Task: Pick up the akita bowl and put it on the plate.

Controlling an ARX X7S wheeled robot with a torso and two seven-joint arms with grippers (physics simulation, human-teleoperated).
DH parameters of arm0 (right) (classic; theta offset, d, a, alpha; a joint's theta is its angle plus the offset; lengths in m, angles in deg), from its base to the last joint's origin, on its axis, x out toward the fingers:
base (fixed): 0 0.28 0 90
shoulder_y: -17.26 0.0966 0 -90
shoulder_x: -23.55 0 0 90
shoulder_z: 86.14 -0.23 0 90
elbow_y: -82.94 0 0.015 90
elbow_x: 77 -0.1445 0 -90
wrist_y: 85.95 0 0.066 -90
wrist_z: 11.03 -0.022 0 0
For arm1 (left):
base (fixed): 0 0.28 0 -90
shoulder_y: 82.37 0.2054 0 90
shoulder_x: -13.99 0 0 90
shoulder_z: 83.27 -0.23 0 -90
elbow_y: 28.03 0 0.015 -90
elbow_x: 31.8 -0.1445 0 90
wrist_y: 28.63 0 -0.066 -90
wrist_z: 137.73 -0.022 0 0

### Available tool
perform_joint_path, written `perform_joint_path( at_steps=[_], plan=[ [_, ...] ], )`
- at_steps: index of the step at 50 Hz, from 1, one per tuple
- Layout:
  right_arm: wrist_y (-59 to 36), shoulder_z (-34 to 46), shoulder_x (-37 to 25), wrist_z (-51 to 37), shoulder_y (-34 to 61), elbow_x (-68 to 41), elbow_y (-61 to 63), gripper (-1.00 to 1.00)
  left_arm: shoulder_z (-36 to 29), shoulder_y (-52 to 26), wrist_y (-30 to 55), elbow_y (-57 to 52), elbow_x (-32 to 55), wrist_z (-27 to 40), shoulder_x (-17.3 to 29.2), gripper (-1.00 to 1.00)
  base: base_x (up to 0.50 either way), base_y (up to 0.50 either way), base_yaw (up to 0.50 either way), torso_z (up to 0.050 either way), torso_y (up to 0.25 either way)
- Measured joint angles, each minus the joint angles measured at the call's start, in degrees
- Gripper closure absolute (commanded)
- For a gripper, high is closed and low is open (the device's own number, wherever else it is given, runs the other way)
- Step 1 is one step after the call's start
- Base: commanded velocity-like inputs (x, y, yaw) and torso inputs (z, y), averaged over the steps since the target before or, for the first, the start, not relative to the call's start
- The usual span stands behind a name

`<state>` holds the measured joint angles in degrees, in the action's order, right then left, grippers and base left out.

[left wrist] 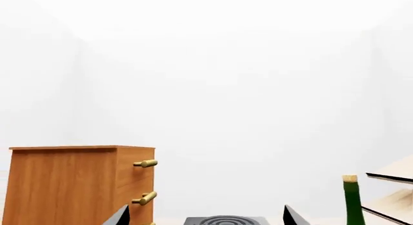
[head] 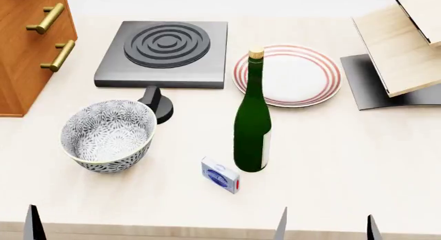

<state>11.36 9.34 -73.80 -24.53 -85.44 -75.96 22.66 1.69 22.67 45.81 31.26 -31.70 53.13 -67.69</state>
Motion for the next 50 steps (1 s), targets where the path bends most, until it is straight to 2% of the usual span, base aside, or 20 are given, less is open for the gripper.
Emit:
perform_joint_path(
  at_steps=[15, 32, 50],
  plan=[
    [3.0, 1.0, -1.0, -1.5, -2.1, 0.9, 0.7, -1.0, -0.2, 2.6, -5.8, -0.4, -0.1, 1.4, 1.0, -1.0, 0.0, 0.0, 0.0, 0.0, 0.0],
    [11.1, 1.7, -2.0, -4.0, -5.0, 3.0, 0.4, -1.0, -0.2, 5.6, -17.6, 1.4, -1.5, 2.7, 1.9, -1.0, 0.0, 0.0, 0.0, 0.0, 0.0],
    [16.0, 2.8, -3.1, -5.1, -5.7, 3.0, -1.0, -1.0, -0.8, 5.3, -20.3, 2.9, -1.9, 3.6, 2.5, -1.0, 0.0, -0.01, 0.0, 0.0, 0.0]
  ],
)
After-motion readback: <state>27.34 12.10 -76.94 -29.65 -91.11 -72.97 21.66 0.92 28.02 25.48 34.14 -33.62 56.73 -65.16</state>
